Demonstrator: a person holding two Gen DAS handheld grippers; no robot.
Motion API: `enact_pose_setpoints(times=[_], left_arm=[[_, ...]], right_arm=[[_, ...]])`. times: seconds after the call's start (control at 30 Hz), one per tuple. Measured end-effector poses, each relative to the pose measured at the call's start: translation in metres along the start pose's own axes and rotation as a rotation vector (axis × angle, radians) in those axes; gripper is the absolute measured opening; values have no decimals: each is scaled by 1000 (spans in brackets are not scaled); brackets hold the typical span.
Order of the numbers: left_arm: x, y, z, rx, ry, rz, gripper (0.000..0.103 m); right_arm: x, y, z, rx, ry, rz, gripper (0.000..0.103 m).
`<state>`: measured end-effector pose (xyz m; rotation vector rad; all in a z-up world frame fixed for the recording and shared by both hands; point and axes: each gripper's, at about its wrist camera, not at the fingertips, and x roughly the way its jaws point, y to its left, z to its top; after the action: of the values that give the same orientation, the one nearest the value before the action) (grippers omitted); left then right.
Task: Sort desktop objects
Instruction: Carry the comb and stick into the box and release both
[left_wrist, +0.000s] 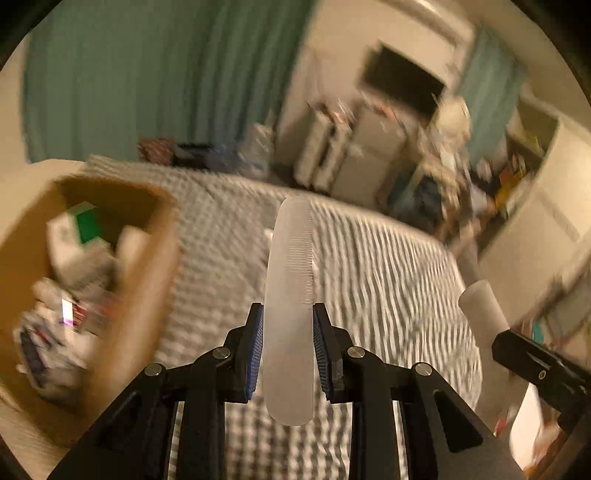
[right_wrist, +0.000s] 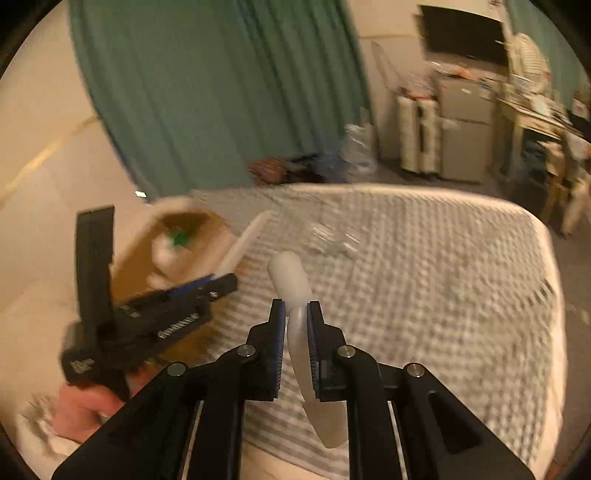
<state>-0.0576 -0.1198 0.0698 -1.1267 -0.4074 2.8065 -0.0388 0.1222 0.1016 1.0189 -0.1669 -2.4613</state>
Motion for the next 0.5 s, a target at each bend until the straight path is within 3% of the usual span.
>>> enact_pose_setpoints(times=[0.13, 0.27, 0.37, 0.43, 0.5], left_arm=[[-32, 69, 24, -101, -88, 129, 25], [-34, 139, 18, -178, -67, 274, 26], [-23, 159, 11, -168, -35, 403, 26], [-19, 170, 10, -198, -11, 375, 26], [-15, 172, 11, -196, -8, 375, 26]], right_arm=[[36, 62, 45, -35, -10, 161, 11], [96, 121, 72, -73, 32, 274, 11], [142, 157, 81, -63, 55, 283, 11], [159, 169, 82, -53, 66, 297, 13], [171, 180, 83, -53, 65, 306, 21]])
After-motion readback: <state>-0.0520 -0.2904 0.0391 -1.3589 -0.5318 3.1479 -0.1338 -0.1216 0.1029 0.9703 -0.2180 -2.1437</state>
